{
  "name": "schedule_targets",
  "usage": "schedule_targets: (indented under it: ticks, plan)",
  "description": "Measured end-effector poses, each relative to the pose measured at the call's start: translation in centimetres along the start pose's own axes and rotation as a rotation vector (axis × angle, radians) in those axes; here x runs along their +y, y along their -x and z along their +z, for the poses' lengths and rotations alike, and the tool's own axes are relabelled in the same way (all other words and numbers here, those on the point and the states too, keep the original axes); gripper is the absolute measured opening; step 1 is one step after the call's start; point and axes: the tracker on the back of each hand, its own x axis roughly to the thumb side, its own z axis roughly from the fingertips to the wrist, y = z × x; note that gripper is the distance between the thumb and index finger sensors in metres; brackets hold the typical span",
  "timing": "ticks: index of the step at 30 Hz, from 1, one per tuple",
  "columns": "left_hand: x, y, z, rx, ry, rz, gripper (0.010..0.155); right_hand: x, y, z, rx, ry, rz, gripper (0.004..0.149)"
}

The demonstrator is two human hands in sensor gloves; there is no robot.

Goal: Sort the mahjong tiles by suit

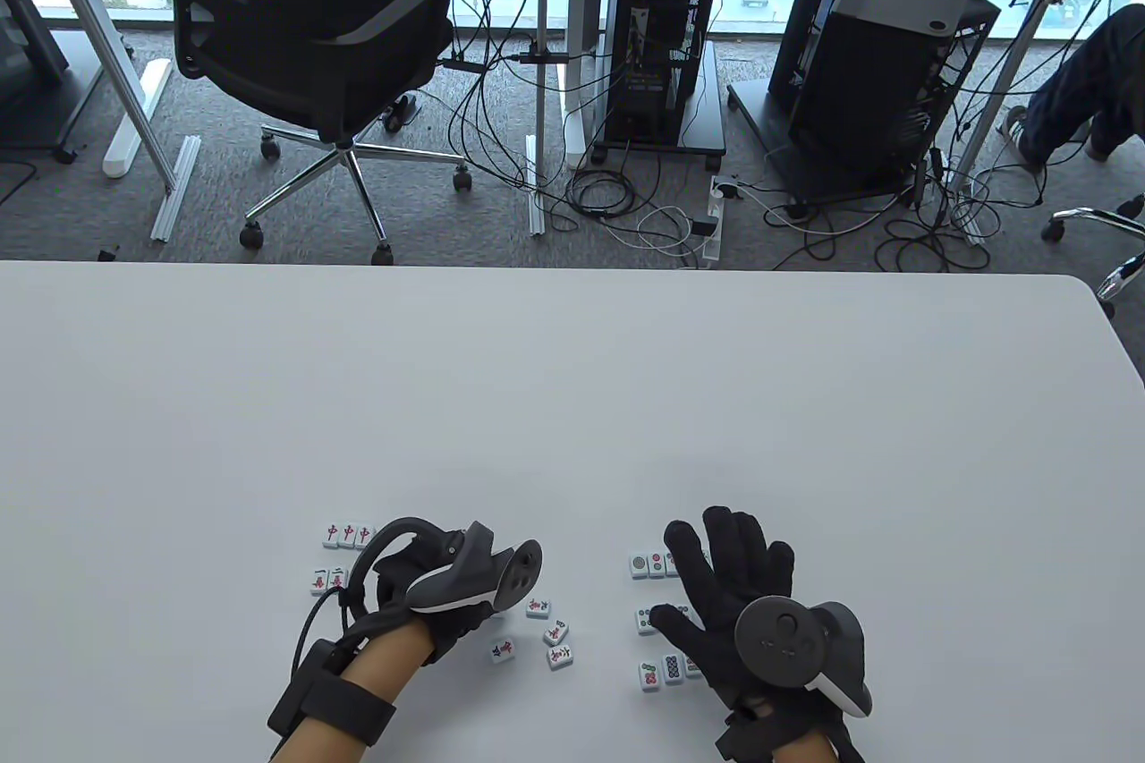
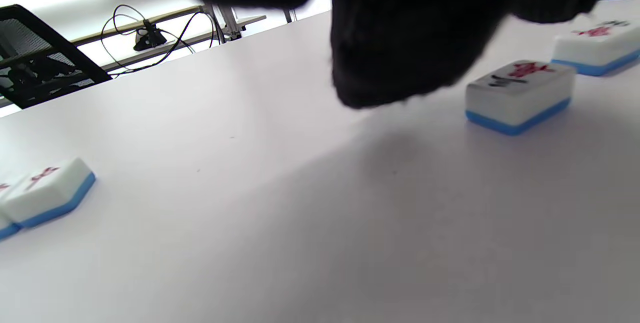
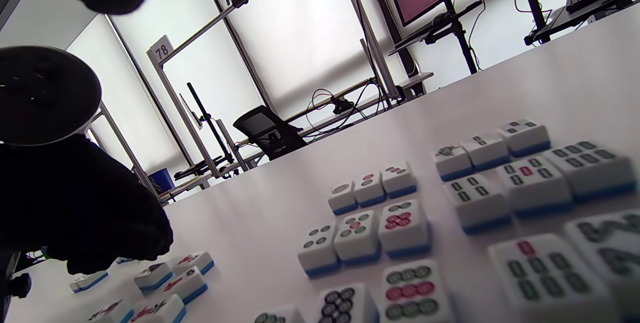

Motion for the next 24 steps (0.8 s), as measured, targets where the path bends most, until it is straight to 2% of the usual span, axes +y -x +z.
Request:
schedule_targets:
  ticks: [4,7,15,20,24]
  plan:
    - [0.0,-0.7,-0.2,0.032,0.066,-0.003,0.065,0.0,0.0,0.0,-0.001,-0.002,0.005,0.075]
    - [-0.4,-1.2,-0.7,0.042,0.096,-0.049,0.065,0.0,0.0,0.0,-0.001,0.000,0.004,0.075]
    - [-0.8,-1.0,-1.0,0.041,0.197,-0.023,0.064,0.0,0.0,0.0,-0.003,-0.001,0.001,0.075]
    - [-1.0,-1.1,-0.5,0.008,0.154,-0.026,0.064,0.0,-0.1,0.0,-0.004,-0.001,0.001,0.075]
    - [-1.1,-0.7,-0.2,-0.066,0.130,-0.065,0.064,0.0,-0.1,0.0,-0.006,-0.002,0.000,0.075]
